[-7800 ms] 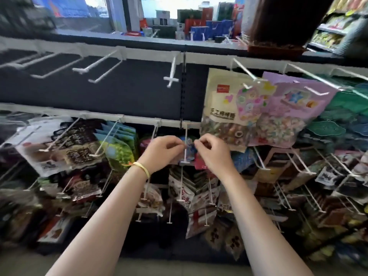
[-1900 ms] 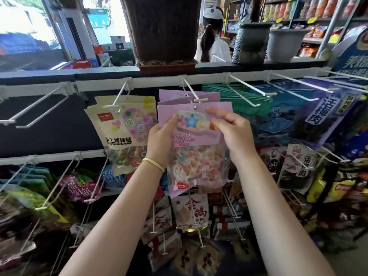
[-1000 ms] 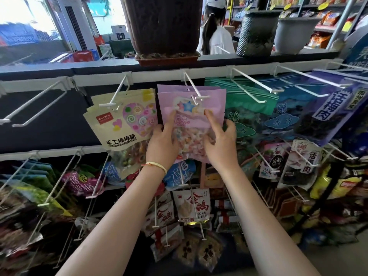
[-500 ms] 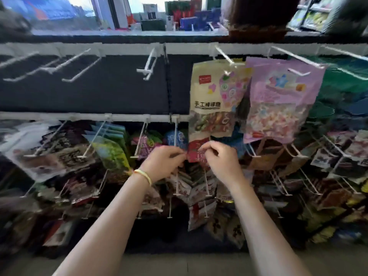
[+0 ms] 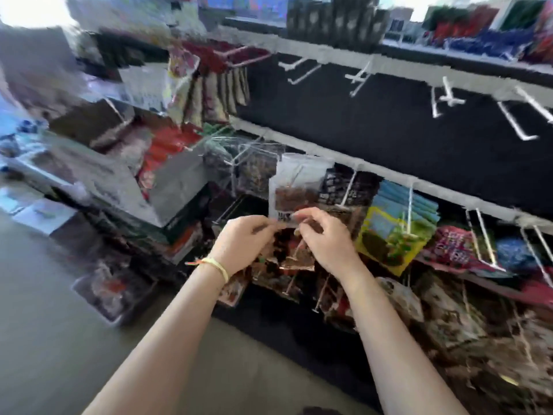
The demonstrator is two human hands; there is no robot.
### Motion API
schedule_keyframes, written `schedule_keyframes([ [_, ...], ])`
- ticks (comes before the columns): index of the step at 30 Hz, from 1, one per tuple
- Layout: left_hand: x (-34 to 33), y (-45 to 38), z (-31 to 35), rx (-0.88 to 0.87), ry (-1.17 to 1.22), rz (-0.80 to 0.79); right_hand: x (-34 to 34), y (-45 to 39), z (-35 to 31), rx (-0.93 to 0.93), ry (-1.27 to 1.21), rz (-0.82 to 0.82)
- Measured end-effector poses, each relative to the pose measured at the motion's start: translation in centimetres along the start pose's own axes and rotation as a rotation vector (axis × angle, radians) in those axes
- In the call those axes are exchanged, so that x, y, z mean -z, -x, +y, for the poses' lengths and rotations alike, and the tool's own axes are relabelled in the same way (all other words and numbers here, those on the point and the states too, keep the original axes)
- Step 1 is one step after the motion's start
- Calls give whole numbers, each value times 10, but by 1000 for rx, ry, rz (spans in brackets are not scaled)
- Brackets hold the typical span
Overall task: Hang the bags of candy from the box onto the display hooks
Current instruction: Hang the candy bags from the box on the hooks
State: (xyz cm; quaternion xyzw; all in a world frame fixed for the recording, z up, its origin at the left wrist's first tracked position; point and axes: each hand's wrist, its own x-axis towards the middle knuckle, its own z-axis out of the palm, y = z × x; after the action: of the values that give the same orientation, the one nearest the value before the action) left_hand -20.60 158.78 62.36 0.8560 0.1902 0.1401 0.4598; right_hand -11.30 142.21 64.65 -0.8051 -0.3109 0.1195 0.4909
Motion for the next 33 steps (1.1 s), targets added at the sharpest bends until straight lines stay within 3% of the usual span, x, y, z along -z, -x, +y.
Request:
schedule_keyframes([
  [6,105,-42,-91,-19,32,261,-123,-100,-39,72,-101,-89],
  [11,188,-104,-158,-31,-146,403,-221,-195,-64,99,-189,-194],
  [15,279,-167,-205,8,-356,414,-288,-273,-103,147,-212,-237],
  [19,342,-218,-245,117,-450,353,-348,-325,-132,146,-114,-319],
  [25,413,-291,-298,137,-448,266,-423,-408,-162,-86,178,-543],
  [31,471,-369,-350,291,-689,-243,-480,-500,-173,-356,278,-447],
  [33,482,-385,-368,260,-692,-343,-502,-521,-169,-445,258,-419],
])
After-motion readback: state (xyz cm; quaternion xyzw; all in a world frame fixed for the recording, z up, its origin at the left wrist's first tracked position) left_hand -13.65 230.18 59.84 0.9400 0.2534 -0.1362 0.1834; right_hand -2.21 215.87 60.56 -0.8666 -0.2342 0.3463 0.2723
